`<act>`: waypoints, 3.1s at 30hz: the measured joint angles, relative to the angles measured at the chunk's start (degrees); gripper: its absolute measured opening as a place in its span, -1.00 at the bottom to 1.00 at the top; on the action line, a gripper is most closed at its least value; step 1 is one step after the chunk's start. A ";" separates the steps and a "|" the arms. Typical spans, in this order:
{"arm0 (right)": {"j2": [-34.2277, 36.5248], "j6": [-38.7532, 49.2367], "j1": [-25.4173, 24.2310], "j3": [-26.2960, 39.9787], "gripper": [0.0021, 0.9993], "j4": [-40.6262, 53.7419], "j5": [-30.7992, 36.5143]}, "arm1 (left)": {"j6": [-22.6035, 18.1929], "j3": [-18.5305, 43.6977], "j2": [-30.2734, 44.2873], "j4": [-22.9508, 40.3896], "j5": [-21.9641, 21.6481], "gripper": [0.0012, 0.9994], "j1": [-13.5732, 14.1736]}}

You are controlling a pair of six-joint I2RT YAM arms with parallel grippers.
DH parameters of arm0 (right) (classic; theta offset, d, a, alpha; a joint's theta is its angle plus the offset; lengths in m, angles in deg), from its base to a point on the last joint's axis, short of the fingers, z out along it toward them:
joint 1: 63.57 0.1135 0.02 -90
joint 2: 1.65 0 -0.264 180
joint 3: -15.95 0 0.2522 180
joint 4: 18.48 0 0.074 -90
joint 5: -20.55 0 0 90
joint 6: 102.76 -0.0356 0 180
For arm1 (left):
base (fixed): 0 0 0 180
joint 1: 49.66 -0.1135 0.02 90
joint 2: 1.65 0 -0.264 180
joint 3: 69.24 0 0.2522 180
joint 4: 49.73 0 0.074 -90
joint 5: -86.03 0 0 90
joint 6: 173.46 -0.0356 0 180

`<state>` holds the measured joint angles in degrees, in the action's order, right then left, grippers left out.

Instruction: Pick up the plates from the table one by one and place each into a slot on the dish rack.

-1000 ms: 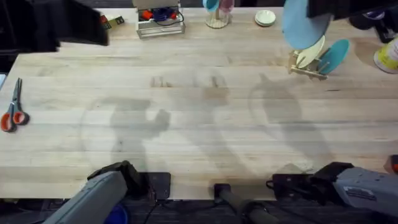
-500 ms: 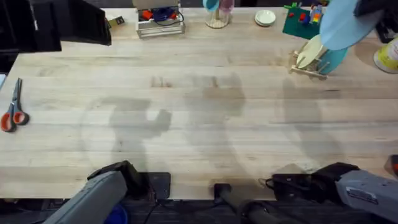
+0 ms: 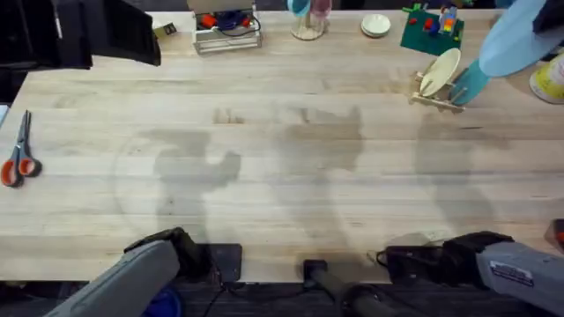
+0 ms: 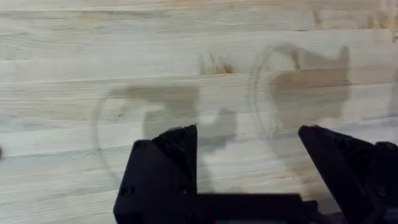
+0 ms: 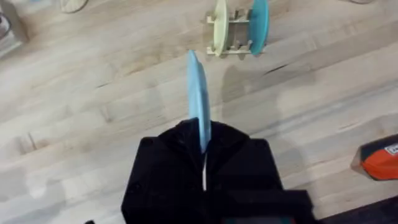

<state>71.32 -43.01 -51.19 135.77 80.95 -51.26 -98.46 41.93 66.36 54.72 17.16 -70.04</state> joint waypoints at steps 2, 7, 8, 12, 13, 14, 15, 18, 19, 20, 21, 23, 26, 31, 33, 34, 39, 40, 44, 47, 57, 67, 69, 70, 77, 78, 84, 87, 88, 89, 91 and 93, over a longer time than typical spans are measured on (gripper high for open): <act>0.00 -0.25 -1.06 0.00 -0.94 0.11 0.00 | 0.00 0.00 0.33 0.00 -0.02 0.99 0.00; 0.01 -0.70 -4.53 0.00 -0.94 0.13 -0.08 | 0.00 0.00 1.40 0.00 0.08 0.99 0.00; 0.00 -0.81 -5.38 0.00 -0.94 0.13 -0.30 | 0.00 0.00 1.66 0.00 0.19 0.99 0.00; 0.00 -1.13 -9.17 0.00 -0.94 0.60 -1.93 | 0.00 0.00 2.59 -0.04 0.74 0.99 0.00; 0.00 -1.14 -10.07 0.00 -0.94 1.00 -2.18 | 0.00 0.00 2.78 -0.04 0.77 0.99 0.00; 0.00 -1.13 -10.93 0.00 -0.94 1.50 -2.42 | 0.00 0.00 2.88 -0.04 0.89 0.99 0.00; 0.00 -1.11 -11.63 0.00 -0.94 1.88 -2.62 | 0.00 0.00 2.97 -0.04 0.94 0.99 0.00; 0.21 -1.04 -13.56 0.02 -0.94 2.36 -2.95 | 0.02 0.00 2.97 -0.04 1.22 0.99 0.00; 0.44 -0.75 -13.94 0.07 -0.94 2.40 -3.02 | 0.02 0.00 2.97 -0.04 1.36 0.99 0.00; 0.86 -0.14 -14.32 0.16 -0.94 2.40 -3.02 | 0.01 0.00 2.97 -0.04 1.38 0.99 0.00; 1.48 0.57 -14.60 0.29 -0.94 2.38 -3.02 | 0.02 0.00 2.97 -0.04 1.43 0.99 0.00; 3.15 1.85 -15.13 0.39 -0.94 2.18 -3.06 | 0.02 0.00 2.97 -0.04 1.57 0.99 0.00; 6.03 3.53 -15.75 0.39 -0.94 1.38 -3.06 | 0.02 0.00 2.97 -0.04 1.60 0.99 0.00; 10.73 8.61 -16.09 0.39 -0.94 -0.79 -3.10 | 0.00 0.00 2.97 -0.05 1.60 0.99 0.00; 12.00 10.66 -16.38 0.39 -0.94 -1.59 -3.26 | 0.00 0.00 2.97 -0.09 1.60 0.99 0.00; 12.58 11.63 -16.70 0.39 -0.94 -1.93 -3.28 | 0.00 0.00 2.97 -0.11 1.60 0.99 0.00; 14.64 15.34 -18.86 0.39 -0.94 -3.18 -3.26 | 0.00 0.00 2.97 -0.13 1.60 0.99 0.00; 15.07 15.95 -19.23 0.39 -0.94 -3.33 -3.26 | 0.00 0.00 2.97 -0.13 1.60 0.99 0.00; 16.69 18.34 -20.22 0.39 -0.94 -4.26 -3.26 | 0.00 0.00 2.97 -0.22 1.61 0.99 0.00; 17.63 19.92 -20.43 0.39 -0.94 -4.89 -3.26 | 0.00 0.00 2.97 -0.26 1.62 0.99 0.00; 18.40 22.13 -20.54 0.39 -0.94 -5.07 -3.26 | 0.00 0.00 2.97 -0.44 1.60 0.99 0.00; 18.40 23.48 -20.80 0.39 -0.94 -5.05 -3.25 | 0.00 0.00 2.97 -0.45 1.62 0.99 0.00; 18.40 23.48 -20.80 0.39 -0.94 -5.05 -3.26 | 0.00 0.00 2.97 -0.46 1.62 0.99 0.00; 18.40 23.56 -20.80 0.39 -0.94 -5.05 -3.25 | 0.00 0.00 2.97 -0.44 1.62 0.99 0.00; 18.40 24.59 -20.83 0.39 -0.94 -5.06 -3.26 | 0.00 0.00 2.97 -0.46 1.62 0.99 0.00; 18.40 24.72 -20.83 0.39 -0.94 -5.07 -3.25 | 0.00 0.00 2.97 -0.46 1.62 0.99 0.00; 18.50 24.75 -21.25 0.39 -0.94 -5.81 -3.25 | 0.00 0.00 2.97 -0.45 1.61 0.99 0.00; 19.16 24.74 -21.59 0.39 -0.94 -5.81 -3.23 | 0.00 0.00 2.97 -0.44 1.62 0.99 0.00; 19.53 24.73 -21.65 0.39 -0.94 -5.85 -3.23 | 0.00 0.00 2.97 -0.44 1.62 0.99 0.00; 19.90 24.73 -21.68 0.39 -0.94 -5.97 -3.23 | 0.00 0.00 2.97 -0.44 1.62 0.99 0.00; 20.76 24.69 -21.72 0.39 -0.94 -6.35 -3.23 | 0.00 0.00 2.97 -0.46 1.62 0.99 0.00; 21.52 24.31 -21.81 0.39 -0.94 -6.66 -3.26 | 0.00 0.00 2.97 -0.46 1.62 0.99 0.00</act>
<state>92.84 -18.70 -73.00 136.16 74.30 -54.51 -98.46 41.93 69.33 54.26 18.78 -70.04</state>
